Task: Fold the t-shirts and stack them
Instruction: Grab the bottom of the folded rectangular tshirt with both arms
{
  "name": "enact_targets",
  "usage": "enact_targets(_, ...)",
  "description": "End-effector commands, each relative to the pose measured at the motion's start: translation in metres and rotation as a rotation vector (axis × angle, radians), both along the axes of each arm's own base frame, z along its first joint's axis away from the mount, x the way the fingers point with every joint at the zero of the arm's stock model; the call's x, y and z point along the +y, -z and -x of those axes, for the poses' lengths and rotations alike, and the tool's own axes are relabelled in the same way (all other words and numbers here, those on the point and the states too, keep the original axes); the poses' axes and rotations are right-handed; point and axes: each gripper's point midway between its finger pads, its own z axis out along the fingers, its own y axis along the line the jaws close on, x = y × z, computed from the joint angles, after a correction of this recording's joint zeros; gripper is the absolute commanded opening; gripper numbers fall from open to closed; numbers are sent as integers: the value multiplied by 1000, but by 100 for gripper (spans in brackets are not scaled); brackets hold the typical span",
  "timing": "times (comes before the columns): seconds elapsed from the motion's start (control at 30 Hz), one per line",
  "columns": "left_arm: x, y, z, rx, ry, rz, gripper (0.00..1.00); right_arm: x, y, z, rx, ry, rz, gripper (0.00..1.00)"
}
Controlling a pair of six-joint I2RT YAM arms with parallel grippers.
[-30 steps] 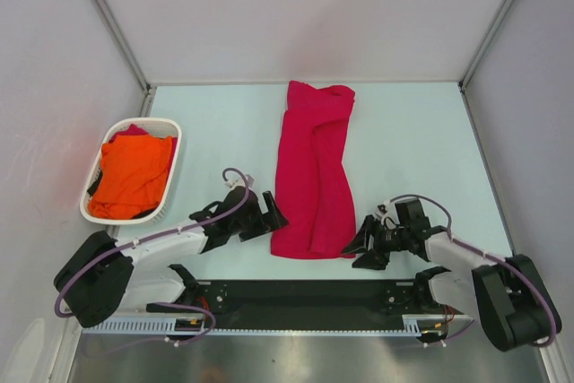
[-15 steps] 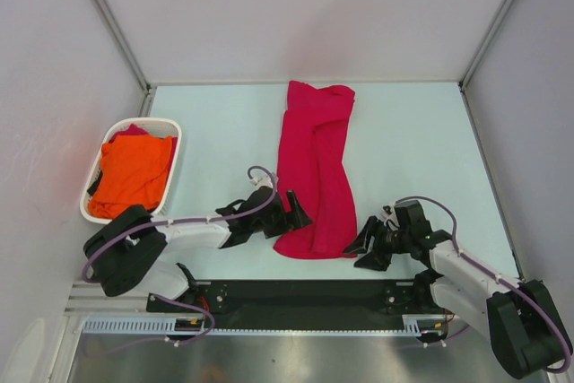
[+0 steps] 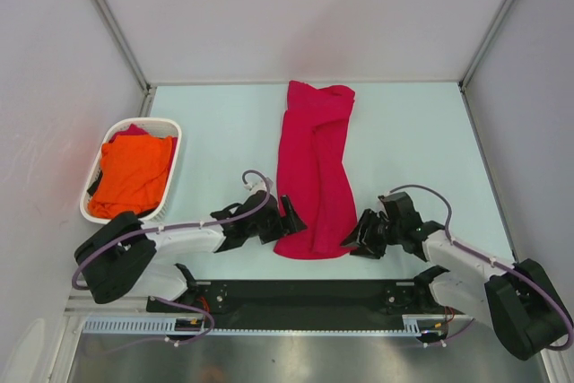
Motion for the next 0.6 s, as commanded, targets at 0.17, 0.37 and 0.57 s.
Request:
enact_targets(0.17,104,84,79,287,21,-422,50,-39,54,0,17,41,311,0)
enact_targets(0.37,100,78,75,281,19,-413,0,-29,51,0,18,1,310,0)
enact_targets(0.57,98,38,52,164,-18,-410,0,-28,13,-18,-118,6,334,0)
